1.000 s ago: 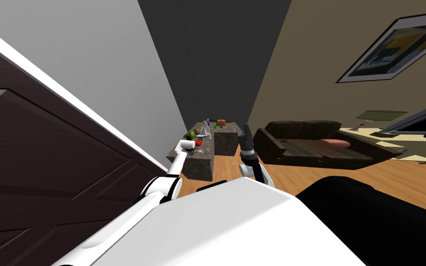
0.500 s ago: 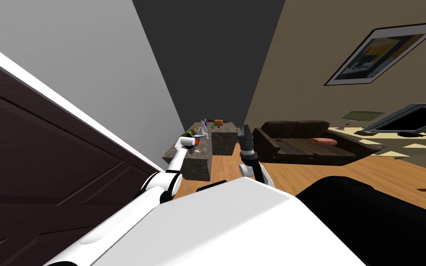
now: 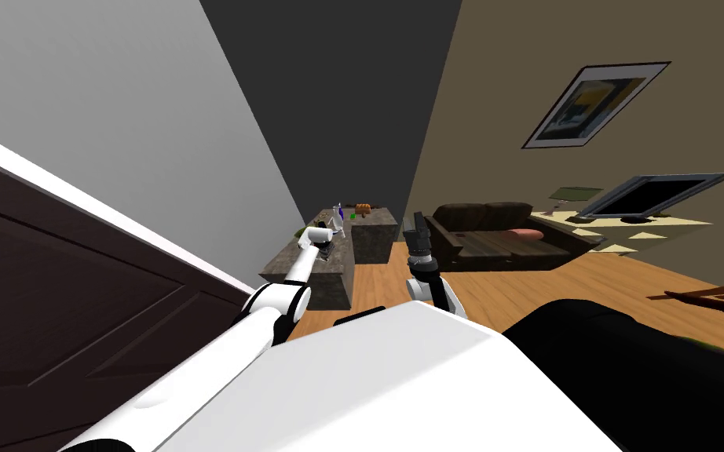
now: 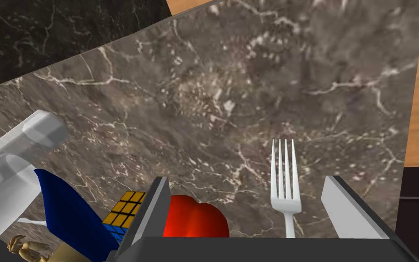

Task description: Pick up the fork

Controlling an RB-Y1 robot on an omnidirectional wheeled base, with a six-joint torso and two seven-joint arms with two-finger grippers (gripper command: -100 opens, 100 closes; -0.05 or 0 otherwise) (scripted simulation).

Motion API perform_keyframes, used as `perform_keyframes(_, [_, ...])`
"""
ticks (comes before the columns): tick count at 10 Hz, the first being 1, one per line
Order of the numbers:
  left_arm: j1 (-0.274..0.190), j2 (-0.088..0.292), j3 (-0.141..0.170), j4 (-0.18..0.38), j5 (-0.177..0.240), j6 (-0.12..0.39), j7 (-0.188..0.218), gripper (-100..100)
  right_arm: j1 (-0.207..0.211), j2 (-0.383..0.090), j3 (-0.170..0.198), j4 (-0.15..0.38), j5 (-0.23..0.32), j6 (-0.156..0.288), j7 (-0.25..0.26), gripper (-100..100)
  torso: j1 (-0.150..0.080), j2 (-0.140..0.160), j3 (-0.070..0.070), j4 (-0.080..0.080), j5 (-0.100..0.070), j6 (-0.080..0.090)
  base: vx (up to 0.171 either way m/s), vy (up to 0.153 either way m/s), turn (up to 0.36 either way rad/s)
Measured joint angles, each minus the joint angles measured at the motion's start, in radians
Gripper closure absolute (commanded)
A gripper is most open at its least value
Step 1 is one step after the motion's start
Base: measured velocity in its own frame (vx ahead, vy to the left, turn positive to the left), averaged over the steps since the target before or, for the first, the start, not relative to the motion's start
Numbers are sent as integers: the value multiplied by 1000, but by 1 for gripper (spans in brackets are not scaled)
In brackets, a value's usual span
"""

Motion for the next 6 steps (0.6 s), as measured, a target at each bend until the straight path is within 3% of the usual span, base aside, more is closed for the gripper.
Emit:
perform_keyframes(3, [-27,3,4,26,17,56,-19,-100,0,0,0,0,0,0,0,0,8,-2,-1,-1,2,-1,35,24,-120])
perform_keyframes(6, [-13,3,15,20,25,108,1,-100,0,0,0,0,0,0,0,0,18,-3,-2,-1,4,-1,38,159,-114])
